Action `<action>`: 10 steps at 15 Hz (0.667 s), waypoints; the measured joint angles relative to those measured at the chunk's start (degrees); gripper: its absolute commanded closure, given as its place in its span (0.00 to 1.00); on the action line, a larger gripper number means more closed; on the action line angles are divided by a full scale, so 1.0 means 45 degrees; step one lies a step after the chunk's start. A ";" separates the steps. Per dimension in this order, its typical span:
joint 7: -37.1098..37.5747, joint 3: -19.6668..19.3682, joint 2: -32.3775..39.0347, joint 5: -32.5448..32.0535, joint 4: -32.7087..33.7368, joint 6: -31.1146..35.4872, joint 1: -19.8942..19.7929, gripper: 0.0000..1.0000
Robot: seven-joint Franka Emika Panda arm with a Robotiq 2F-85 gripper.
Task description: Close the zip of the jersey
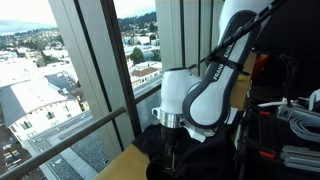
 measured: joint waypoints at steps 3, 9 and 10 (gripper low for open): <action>-0.0050 0.0016 -0.0828 0.0000 -0.0767 -0.0016 -0.0849 0.00; -0.0633 0.0031 -0.2788 0.0019 -0.2072 -0.1362 -0.2545 0.00; -0.0826 0.0040 -0.3104 0.0033 -0.2134 -0.1855 -0.2810 0.00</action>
